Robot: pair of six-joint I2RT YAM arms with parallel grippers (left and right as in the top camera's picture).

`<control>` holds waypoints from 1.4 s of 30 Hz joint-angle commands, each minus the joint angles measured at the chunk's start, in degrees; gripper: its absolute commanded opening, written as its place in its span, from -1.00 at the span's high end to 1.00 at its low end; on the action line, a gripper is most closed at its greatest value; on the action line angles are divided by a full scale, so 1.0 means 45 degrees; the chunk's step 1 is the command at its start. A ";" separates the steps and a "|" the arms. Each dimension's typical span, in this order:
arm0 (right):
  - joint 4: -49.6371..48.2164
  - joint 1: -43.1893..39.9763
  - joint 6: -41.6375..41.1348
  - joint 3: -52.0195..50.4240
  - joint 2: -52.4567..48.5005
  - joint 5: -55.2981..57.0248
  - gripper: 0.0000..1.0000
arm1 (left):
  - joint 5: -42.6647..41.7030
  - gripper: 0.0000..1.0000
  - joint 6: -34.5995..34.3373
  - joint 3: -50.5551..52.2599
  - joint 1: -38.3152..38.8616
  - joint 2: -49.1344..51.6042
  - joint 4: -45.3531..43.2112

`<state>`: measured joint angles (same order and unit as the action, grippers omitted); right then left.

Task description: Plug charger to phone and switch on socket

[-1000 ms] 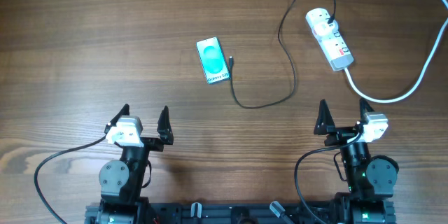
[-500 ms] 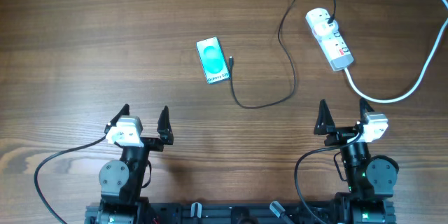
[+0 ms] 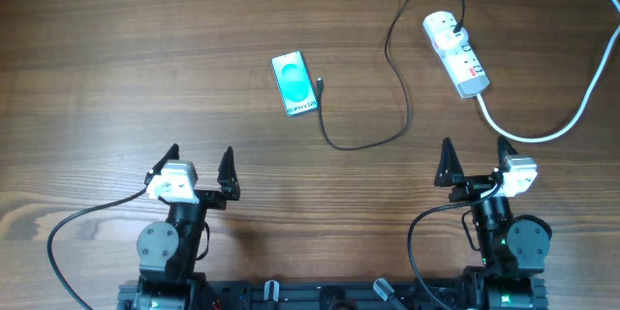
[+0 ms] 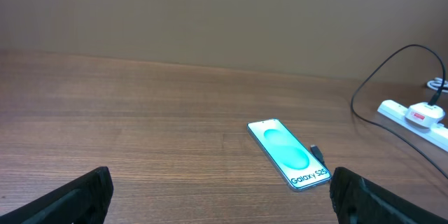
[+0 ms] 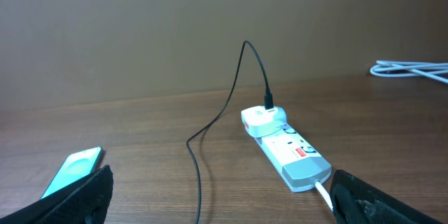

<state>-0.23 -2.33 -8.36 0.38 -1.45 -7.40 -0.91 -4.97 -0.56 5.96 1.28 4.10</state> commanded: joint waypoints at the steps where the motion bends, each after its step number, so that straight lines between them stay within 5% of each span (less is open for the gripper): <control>1: -0.0024 0.0024 -0.0170 -0.0019 -0.0063 0.0272 -0.99 | 0.0131 -1.00 0.0238 0.0053 0.0058 0.0053 0.0000; 4: -0.0024 0.0029 -0.0175 -0.0019 -0.0063 0.0272 -0.99 | 0.0738 -1.00 0.1073 0.0053 0.0058 0.0053 -0.0699; 8: -0.0024 0.0024 -0.0170 -0.0015 -0.0063 0.0272 -1.00 | -0.1127 -1.00 0.0986 -0.0466 0.0058 0.0053 -0.2127; 17: -0.0024 0.0029 -0.0175 -0.0019 -0.0063 0.0272 -0.99 | -0.1311 -1.00 0.0573 -0.6416 0.0058 0.1632 0.2963; 31: -0.0024 0.0024 -0.0170 -0.0019 -0.0063 0.0272 -0.99 | -0.1520 -1.00 0.0583 -1.9725 0.0058 1.2386 1.4226; 42: -0.0024 0.0024 -0.0175 -0.0019 -0.0063 0.0272 -0.99 | -0.2234 -1.00 0.0573 -2.0808 0.0058 1.7141 1.4314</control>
<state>-0.16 -2.33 -8.38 0.36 -1.72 -7.18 -9.23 -2.24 -93.23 5.96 73.95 70.57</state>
